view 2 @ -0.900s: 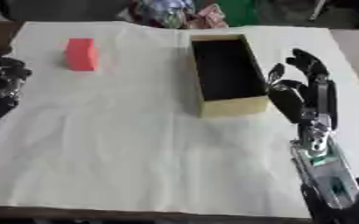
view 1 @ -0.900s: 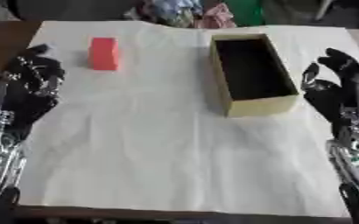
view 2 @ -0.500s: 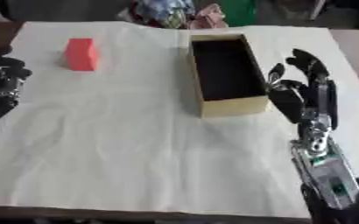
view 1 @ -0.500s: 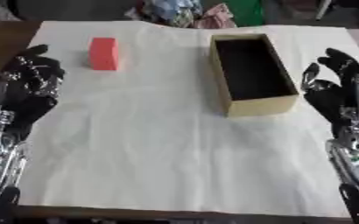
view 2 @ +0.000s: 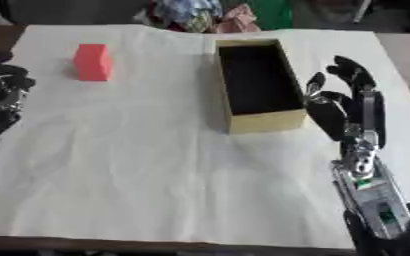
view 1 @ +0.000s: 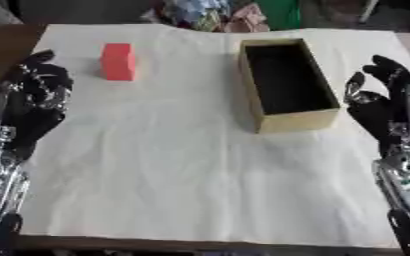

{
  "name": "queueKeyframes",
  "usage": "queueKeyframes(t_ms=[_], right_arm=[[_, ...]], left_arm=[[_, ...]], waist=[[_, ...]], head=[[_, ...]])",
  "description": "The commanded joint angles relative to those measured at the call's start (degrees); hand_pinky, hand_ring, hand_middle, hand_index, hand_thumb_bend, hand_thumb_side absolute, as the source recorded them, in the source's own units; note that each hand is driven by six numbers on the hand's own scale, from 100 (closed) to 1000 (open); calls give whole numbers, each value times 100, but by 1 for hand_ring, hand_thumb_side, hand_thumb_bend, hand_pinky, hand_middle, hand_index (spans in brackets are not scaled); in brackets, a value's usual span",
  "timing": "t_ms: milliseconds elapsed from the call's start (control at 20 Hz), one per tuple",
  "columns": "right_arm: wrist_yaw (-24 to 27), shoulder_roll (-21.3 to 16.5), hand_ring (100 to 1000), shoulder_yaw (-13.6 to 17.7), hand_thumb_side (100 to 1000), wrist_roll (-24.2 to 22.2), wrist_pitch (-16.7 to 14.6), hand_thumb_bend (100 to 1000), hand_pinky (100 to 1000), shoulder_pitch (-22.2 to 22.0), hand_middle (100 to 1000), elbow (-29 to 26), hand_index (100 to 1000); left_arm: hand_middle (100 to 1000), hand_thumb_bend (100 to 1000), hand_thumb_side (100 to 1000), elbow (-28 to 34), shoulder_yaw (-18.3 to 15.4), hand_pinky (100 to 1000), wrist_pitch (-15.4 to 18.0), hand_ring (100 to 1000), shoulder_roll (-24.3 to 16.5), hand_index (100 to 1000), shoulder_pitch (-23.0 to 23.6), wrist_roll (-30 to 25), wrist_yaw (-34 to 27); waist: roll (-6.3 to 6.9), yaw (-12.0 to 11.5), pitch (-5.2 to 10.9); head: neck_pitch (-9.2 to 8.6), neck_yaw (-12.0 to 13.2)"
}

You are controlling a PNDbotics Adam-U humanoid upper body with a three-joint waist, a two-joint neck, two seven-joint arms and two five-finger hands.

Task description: Pick up objects on the table and place them in the box.

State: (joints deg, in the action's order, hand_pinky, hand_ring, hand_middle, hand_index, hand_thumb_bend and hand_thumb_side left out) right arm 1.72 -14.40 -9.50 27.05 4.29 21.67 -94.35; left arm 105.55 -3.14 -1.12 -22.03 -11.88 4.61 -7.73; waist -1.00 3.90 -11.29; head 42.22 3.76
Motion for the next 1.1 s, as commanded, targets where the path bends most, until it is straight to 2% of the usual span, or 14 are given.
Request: queueKeyframes(t_ms=[50, 350, 500, 650, 850, 1100], right_arm=[[4, -127, 919, 49, 100, 5, -10, 100, 650, 69, 703, -120, 820], [-4, -134, 919, 28, 100, -13, -2, 100, 650, 47, 703, -107, 820], [3, -130, 919, 4, 100, -34, 2, 100, 650, 39, 703, -99, 820], [11, -127, 920, -20, 100, -56, 3, 100, 650, 32, 703, -92, 820], [25, -142, 920, -55, 100, -89, 9, 100, 649, 39, 703, -83, 820], [50, -160, 920, -102, 100, -141, 32, 100, 649, 77, 703, -81, 820]], left_arm=[[627, 157, 145, 159, -109, 808, 1, 662, -608, 824, -149, -38, 260], [709, 232, 152, -93, -202, 802, -64, 719, -1850, 848, -670, -83, 1284], [753, 294, 155, -539, -139, 800, -92, 750, -2408, 870, -1175, -262, 1969], [794, 351, 163, -1213, 38, 802, 27, 785, -2778, 890, -1789, -648, 2562], [836, 432, 180, -2388, 336, 809, 512, 824, -2954, 907, -2714, -1373, 3355], [834, 497, 203, -3878, 494, 799, 1134, 825, -2699, 890, -3758, -2020, 4501]], waist=[[31, 19, 93], [61, 85, 133], [67, 136, 151], [80, 198, 161], [102, 298, 146], [109, 424, 110]], head=[[-13, 1], [-37, -16], [-58, -5], [-66, 23], [-101, 60], [-176, 133]])
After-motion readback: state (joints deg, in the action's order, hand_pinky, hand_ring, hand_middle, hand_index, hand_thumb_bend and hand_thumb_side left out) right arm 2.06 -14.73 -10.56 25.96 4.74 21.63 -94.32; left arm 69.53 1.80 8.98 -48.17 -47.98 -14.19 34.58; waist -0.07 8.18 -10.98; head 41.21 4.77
